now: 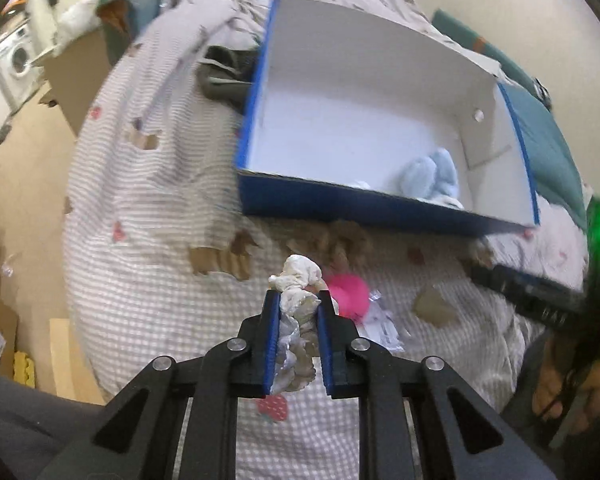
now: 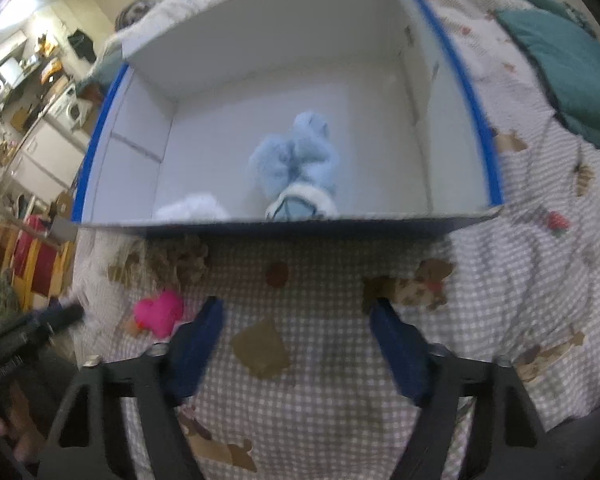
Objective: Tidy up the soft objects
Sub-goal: 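Grasp the beige cloth piece with the right tool while the left holds the scrunchie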
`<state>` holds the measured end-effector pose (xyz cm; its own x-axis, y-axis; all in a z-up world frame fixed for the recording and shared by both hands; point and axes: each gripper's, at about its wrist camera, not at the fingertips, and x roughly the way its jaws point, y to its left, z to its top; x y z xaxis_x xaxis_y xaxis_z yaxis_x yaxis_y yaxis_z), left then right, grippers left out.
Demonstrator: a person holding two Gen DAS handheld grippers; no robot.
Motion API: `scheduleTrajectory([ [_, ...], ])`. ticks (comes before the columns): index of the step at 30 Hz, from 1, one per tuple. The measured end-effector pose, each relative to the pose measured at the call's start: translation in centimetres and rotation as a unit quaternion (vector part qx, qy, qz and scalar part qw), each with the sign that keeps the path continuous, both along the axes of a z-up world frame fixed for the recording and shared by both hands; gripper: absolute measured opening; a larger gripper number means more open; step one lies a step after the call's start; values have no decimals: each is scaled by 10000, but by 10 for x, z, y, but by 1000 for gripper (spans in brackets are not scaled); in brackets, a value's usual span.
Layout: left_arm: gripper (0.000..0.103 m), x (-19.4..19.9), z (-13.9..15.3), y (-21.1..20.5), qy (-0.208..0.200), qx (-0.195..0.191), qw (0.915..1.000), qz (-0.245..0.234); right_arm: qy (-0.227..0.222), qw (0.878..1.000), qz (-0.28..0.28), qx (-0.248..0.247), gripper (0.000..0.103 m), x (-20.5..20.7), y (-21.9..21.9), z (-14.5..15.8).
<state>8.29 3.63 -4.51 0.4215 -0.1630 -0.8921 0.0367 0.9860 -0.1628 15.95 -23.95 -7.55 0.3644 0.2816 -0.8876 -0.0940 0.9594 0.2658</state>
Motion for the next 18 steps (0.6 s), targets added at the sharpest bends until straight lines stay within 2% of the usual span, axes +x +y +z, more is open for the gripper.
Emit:
scheduleTrajectory([
  [1, 16, 1, 1, 3, 12, -28, 10000, 59, 91, 9999, 105, -9, 59, 0, 4, -4],
  [2, 16, 1, 1, 4, 17, -69, 9999, 125, 178, 9996, 210, -17, 53, 0, 9, -7],
  [7, 16, 7, -2, 13, 81, -171, 9989, 432, 523, 9960, 712, -164, 52, -3, 33, -25],
  [12, 16, 7, -8, 8, 144, -44, 9990, 421, 793, 9909, 989, -442, 52, -6, 48, -43],
  [14, 16, 6, -7, 3, 126, 32, 9993, 345, 686, 9905, 1071, -520, 43, -8, 52, -42],
  [15, 16, 5, -7, 1, 102, 54, 9995, 311, 654, 9903, 1120, -507, 33, -9, 54, -40],
  [18, 16, 3, -5, -6, 17, 98, 9998, 182, 518, 9907, 1170, -461, 20, -12, 57, -36],
])
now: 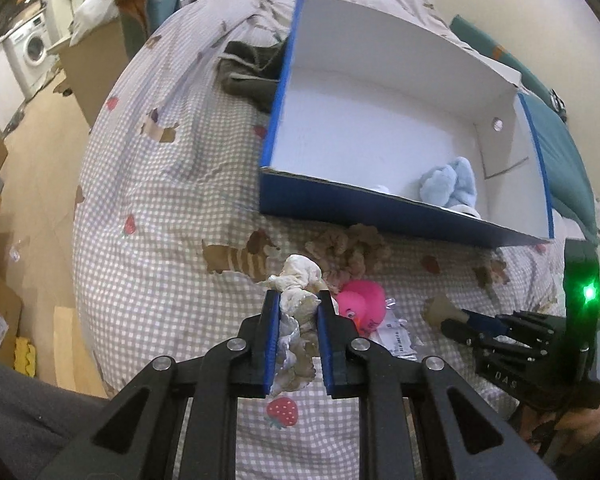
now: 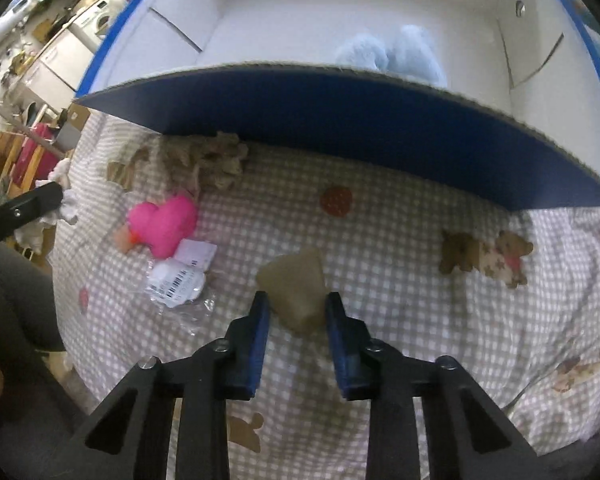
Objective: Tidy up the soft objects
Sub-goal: 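Grasp the beige cloth piece with the right tool while the left holds the scrunchie, then carry the scrunchie and beige cloth over the box with both tools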
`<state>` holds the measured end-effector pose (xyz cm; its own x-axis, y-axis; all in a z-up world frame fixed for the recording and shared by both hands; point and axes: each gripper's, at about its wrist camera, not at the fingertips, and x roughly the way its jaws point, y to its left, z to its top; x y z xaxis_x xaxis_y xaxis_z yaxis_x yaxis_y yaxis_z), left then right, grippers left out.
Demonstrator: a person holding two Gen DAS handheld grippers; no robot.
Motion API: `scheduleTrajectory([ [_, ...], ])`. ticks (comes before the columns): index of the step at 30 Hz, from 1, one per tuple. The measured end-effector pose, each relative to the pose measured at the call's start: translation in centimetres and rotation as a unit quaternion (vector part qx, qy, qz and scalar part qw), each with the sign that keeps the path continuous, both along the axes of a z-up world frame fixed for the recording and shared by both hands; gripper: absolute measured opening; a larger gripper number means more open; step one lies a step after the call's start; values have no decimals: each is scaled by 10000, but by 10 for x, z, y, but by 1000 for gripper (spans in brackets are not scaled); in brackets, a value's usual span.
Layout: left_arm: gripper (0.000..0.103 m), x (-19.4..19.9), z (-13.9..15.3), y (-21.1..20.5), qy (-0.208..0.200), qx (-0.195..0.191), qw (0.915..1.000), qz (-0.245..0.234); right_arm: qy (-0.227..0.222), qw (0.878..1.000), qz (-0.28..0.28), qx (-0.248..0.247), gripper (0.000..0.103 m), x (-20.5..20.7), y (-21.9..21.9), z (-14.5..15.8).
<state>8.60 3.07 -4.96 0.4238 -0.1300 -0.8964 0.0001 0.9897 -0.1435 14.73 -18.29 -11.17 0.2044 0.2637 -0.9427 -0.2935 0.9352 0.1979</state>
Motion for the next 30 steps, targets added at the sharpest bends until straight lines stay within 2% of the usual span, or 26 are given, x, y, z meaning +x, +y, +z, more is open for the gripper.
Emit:
scheduleTrajectory([
  [4, 16, -1, -1, -4, -18, 65, 9999, -74, -165, 9995, -67, 265, 12, -4, -5, 11],
  [6, 16, -1, -2, -3, 13, 73, 10000, -50, -290, 9990, -168, 305, 11, -5, -10, 17],
  [24, 16, 2, -6, -3, 95, 145, 9997, 142, -380, 9988, -181, 260, 11, 1, -8, 22],
  [28, 16, 2, -8, -1, 117, 184, 9996, 201, -634, 9967, -176, 477, 11, -1, -9, 36],
  [30, 16, 3, -9, 0, 145, 181, 9995, 235, -981, 9922, -181, 752, 11, -4, -11, 52],
])
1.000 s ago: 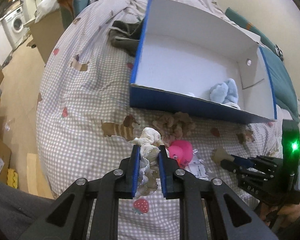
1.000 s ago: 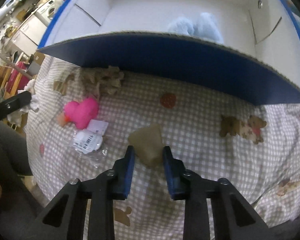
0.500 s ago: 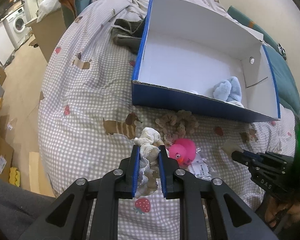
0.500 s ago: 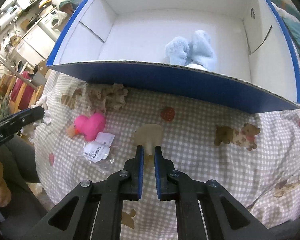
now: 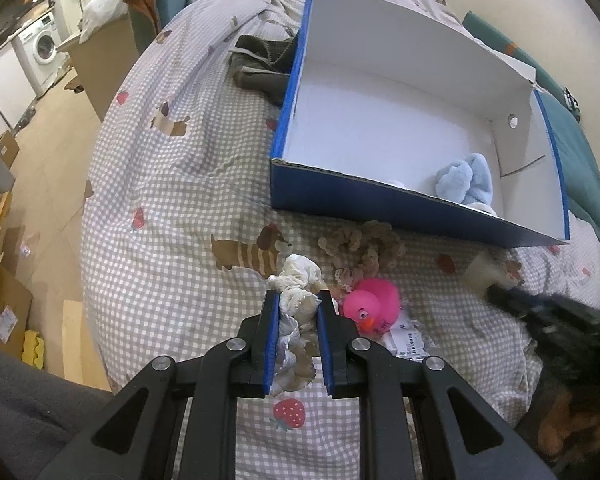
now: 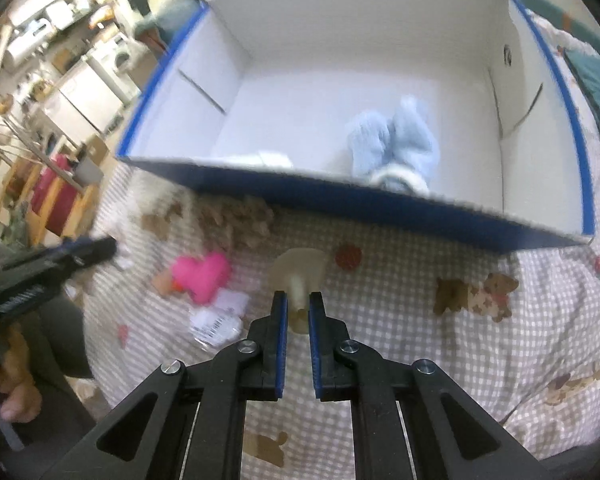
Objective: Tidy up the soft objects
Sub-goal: 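Carry the scrunchie and beige cloth over the box with both tools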
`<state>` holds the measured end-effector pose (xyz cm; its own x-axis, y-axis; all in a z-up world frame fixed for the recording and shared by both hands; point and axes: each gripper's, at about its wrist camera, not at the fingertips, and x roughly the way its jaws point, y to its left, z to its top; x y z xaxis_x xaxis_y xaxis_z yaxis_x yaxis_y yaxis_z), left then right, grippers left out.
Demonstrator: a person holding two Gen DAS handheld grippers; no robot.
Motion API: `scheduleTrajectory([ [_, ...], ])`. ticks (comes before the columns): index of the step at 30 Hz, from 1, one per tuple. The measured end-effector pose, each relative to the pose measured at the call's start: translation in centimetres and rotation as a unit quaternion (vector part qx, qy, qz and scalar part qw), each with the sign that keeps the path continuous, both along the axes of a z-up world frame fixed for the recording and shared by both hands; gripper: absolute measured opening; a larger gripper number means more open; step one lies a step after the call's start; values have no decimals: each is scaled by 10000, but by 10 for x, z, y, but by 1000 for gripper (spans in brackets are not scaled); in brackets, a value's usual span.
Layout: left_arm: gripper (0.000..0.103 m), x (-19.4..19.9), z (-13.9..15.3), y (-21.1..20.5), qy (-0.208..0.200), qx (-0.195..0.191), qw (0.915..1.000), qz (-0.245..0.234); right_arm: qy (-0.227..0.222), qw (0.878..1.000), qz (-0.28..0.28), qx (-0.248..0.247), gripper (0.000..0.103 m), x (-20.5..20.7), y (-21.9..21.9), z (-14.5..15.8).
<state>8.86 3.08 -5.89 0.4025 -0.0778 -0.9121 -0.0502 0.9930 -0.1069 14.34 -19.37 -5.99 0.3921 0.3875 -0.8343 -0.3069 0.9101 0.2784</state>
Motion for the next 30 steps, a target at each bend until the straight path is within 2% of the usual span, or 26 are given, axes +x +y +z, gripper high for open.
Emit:
scheduleTrajectory([
  [3, 16, 0, -1, 0, 17, -35, 10000, 3, -634, 9976, 3, 282, 11, -8, -3, 27],
  [8, 16, -1, 2, 0, -69, 15, 10000, 14, -1031, 9934, -106, 485, 11, -15, -10, 44],
  [16, 16, 2, 25, 4, -436, 24, 9990, 87, -1314, 9894, -298, 537, 12, -19, -17, 60],
  [21, 16, 14, 39, 2, -480, -14, 9988, 2, -1527, 9857, -412, 584, 12, -16, -22, 73],
  [30, 16, 56, 68, -11, -805, 112, 9965, -184, -1680, 9825, -575, 564, 12, 18, -33, 88],
])
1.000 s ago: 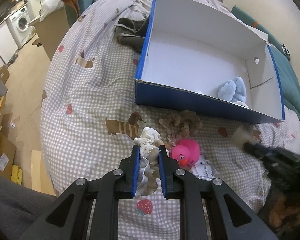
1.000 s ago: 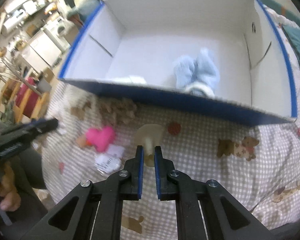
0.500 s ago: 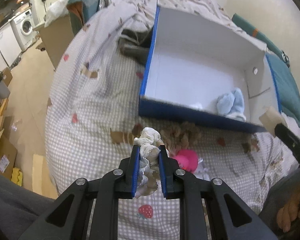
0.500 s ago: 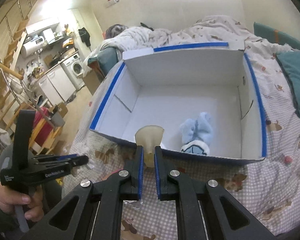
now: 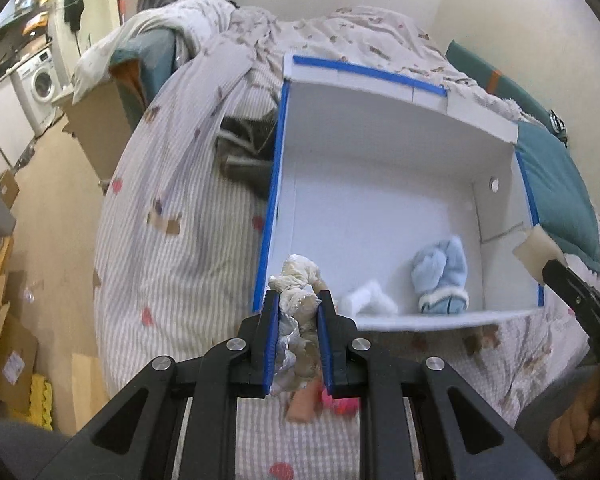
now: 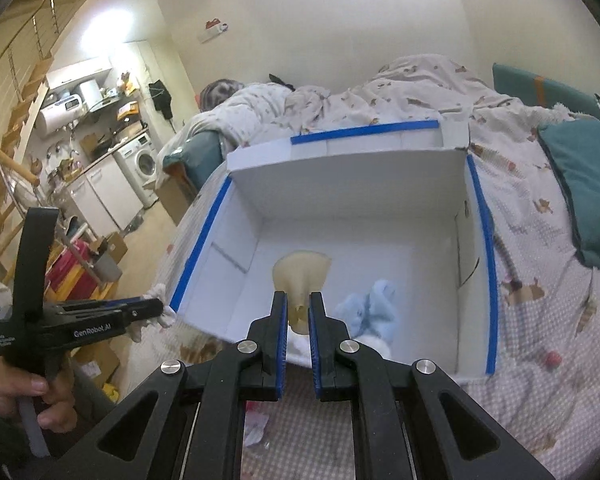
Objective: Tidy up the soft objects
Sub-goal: 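Carry the scrunchie and beige cloth over the box with both tools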
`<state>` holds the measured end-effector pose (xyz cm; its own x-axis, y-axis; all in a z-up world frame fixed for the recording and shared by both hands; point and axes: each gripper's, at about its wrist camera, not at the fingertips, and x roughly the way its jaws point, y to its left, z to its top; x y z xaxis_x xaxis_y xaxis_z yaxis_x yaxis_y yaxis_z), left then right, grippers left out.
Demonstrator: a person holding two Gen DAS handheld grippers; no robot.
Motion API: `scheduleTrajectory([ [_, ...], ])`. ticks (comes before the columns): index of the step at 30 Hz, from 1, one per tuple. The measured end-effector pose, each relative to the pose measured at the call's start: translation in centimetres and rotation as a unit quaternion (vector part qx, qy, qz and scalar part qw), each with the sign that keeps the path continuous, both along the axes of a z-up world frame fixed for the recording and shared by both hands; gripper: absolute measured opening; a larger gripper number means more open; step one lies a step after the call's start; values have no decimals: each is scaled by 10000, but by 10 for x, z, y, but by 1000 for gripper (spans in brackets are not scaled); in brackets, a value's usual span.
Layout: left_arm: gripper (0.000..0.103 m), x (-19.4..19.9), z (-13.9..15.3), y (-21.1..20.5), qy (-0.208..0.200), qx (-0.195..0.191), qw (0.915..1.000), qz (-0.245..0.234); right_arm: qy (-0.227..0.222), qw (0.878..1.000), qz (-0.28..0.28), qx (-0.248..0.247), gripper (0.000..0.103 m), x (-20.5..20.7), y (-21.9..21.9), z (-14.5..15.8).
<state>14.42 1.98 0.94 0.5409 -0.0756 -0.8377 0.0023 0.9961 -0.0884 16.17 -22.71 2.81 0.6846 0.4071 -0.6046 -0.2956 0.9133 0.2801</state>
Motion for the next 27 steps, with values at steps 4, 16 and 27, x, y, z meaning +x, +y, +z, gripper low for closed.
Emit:
scheduleTrajectory([
  [4, 16, 21, 8, -11, -107, 46, 9999, -107, -78, 9998, -70, -148, 12, 21, -4, 5],
  [16, 16, 68, -4, -38, -90, 156, 9994, -301, 512, 9979, -365, -145, 12, 68, -19, -32],
  [27, 16, 78, -51, -54, 20, 317, 9984, -462, 1082, 9931, -399, -222, 12, 76, -18, -61],
])
